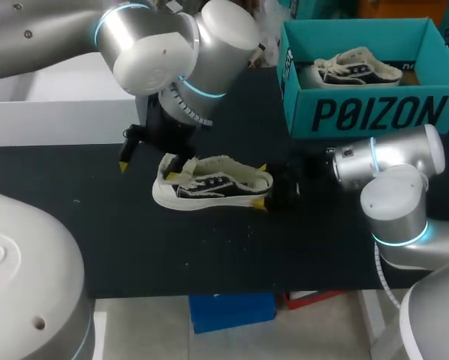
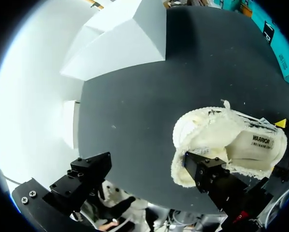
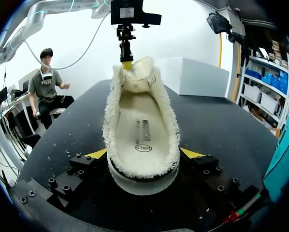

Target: Take the shoe out of the shoebox, open the shoe tongue, remove and reinsert the insole, then place the shoe into the shoebox

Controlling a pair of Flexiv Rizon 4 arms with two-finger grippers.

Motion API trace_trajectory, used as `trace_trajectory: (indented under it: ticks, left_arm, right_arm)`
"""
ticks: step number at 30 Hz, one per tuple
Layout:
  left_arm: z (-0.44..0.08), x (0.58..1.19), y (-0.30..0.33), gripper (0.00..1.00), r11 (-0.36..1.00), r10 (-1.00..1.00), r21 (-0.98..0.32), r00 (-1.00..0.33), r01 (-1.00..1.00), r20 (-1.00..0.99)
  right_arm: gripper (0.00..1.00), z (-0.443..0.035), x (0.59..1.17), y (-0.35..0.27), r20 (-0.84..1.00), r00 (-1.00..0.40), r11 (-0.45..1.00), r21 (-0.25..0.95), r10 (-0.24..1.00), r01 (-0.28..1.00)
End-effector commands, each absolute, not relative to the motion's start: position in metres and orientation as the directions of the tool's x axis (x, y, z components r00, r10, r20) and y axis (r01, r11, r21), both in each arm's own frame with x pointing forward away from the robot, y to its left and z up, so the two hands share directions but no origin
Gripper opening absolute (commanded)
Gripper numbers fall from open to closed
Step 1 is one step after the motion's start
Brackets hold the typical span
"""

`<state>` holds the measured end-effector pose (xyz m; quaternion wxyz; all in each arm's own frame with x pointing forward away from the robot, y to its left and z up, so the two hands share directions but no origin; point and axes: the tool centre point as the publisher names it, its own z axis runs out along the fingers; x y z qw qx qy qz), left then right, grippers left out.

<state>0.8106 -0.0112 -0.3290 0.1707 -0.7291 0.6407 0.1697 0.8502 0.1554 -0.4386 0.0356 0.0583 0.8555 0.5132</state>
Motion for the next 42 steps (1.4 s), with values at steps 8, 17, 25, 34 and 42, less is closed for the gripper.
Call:
trace_trajectory:
  ticks: [8,17,25,34,42]
  left_arm:
    - [-0.352,0.804,0.007,1.00,-0.153,-0.886,0.006,0.135,-0.988,-0.443]
    - [-0.310,0.806,-0.015,1.00,0.123,-0.934,-0.102,-0.080,-0.987,-0.348]
    - [-0.259,0.812,-0.048,0.84,0.513,-0.856,-0.219,-0.474,-0.830,-0.207]
    - [-0.241,0.826,-0.101,0.00,0.947,-0.190,-0.241,-0.974,-0.214,0.119]
    - [-0.244,0.842,-0.134,0.00,0.956,0.075,-0.294,-0.967,0.000,0.245]
  right_arm:
    - [0.00,-0.440,0.851,0.153,0.001,-0.990,0.469,0.881,0.138,0.066]
    - [0.00,-0.440,0.851,0.153,0.001,-0.990,0.469,0.881,0.138,0.066]
    - [0.00,-0.440,0.851,0.153,0.001,-0.990,0.469,0.881,0.138,0.066]
    - [0.00,-0.440,0.851,0.153,0.001,-0.990,0.469,0.881,0.138,0.066]
    - [0.00,-0.440,0.851,0.153,0.001,-0.990,0.469,0.881,0.138,0.066]
